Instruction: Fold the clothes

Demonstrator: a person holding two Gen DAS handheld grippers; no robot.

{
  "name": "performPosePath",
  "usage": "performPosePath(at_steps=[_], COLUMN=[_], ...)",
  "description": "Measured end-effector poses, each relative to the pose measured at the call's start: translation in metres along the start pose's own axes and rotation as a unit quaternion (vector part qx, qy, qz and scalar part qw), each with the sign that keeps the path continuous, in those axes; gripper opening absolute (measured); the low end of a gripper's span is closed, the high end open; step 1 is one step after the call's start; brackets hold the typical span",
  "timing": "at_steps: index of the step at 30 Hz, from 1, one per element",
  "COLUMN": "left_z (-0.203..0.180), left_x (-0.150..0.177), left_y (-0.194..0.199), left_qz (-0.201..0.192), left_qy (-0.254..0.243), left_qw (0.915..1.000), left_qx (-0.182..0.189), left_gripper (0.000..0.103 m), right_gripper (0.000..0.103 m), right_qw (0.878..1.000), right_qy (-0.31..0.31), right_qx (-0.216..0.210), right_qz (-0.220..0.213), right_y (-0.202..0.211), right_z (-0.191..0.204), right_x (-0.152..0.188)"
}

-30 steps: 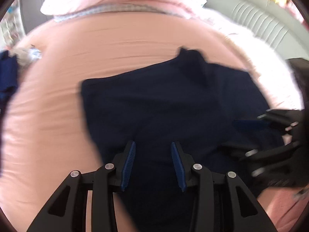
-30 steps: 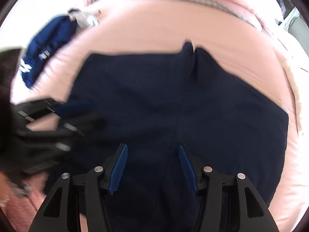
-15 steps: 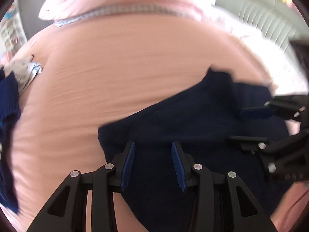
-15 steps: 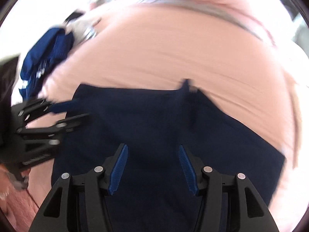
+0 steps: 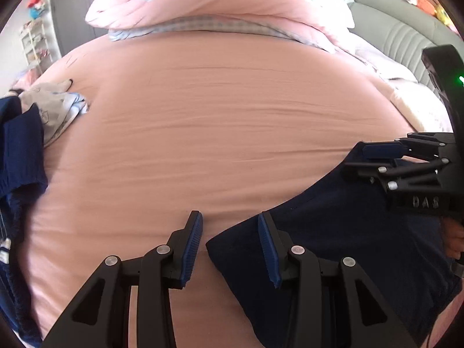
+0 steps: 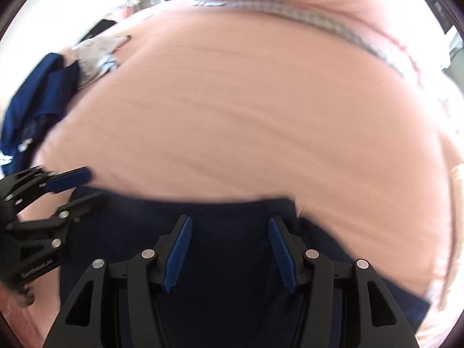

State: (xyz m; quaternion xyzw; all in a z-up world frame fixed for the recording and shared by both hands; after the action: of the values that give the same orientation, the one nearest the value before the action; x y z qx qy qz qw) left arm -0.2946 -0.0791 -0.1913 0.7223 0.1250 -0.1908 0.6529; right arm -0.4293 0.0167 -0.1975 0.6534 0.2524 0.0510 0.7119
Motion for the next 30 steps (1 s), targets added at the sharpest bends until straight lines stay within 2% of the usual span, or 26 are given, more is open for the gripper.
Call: performPosePath(at_steps=[4, 6, 9, 13, 16, 19, 23, 25, 28, 30], left_z=[-0.021, -0.039, -0.064, -0.095, -0.103, -0.112, -0.123, -0.122, -0.116, -0.117], left_x=[0.013, 0.026, 0.048, 0.073, 0.095, 0.117, 0.146, 0.154, 0.159, 0.162], left_y=[0.025, 0.031, 0.041, 0.036, 0.045, 0.054, 0.066, 0.077, 0.102, 0.108], left_qz=[-0.001, 0.030, 0.053, 0.084, 0.089, 0.094, 0.100, 0.098, 0.074, 0.057], left_qy=[-0.013, -0.026, -0.046, -0.033, -0.042, -0.050, -0.062, -0.055, -0.033, -0.022], left_qw=[0.9998, 0.9980, 0.9961, 0.9940, 0.9945, 0.9943, 0.9929, 0.9932, 0.9965, 0.9981], left_qx=[0.017, 0.050, 0.052, 0.062, 0.037, 0.012, -0.022, -0.031, -0.019, 0.012], left_gripper=[0.037, 0.040, 0.040, 0.040, 0.040, 0.041, 0.044, 0.044, 0.044, 0.045], right_gripper=[0.054, 0.054, 0.054, 0.055, 0.055, 0.055, 0.055, 0.055, 0.055, 0.055], right_qw=[0.998, 0.997, 0.996, 0.998, 0.998, 0.997, 0.998, 0.998, 0.995, 0.986], right_qy=[-0.043, -0.055, -0.061, -0.054, -0.052, -0.061, -0.045, -0.047, -0.095, -0.139], right_qx=[-0.036, -0.046, -0.061, -0.017, 0.012, 0.009, 0.023, 0.022, -0.031, -0.082], right_qz=[-0.009, -0.003, 0.001, 0.008, 0.024, 0.051, 0.033, 0.019, -0.011, -0.041], right_y=[0.026, 0.041, 0.059, 0.078, 0.067, 0.056, 0.066, 0.075, 0.095, 0.108], right_z=[-0.010, -0.013, -0.015, -0.023, -0.017, -0.016, -0.014, -0.018, -0.035, -0.048], right_x=[0.009, 0.030, 0.073, 0.146, 0.187, 0.224, 0.261, 0.268, 0.269, 0.269])
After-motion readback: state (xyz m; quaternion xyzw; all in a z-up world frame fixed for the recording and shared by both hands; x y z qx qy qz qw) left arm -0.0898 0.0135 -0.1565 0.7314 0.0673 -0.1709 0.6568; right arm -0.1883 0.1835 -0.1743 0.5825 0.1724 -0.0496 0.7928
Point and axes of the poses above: each gripper's, at about its wrist camera, not at the fingertips, and y roughly against the way its jaws point, z to its left, x to its underside, the point moved 1 cm from there along -y, roughly the way its jaws point, and after that the axes turned 8 degrees about z, right-handed, at the moved point
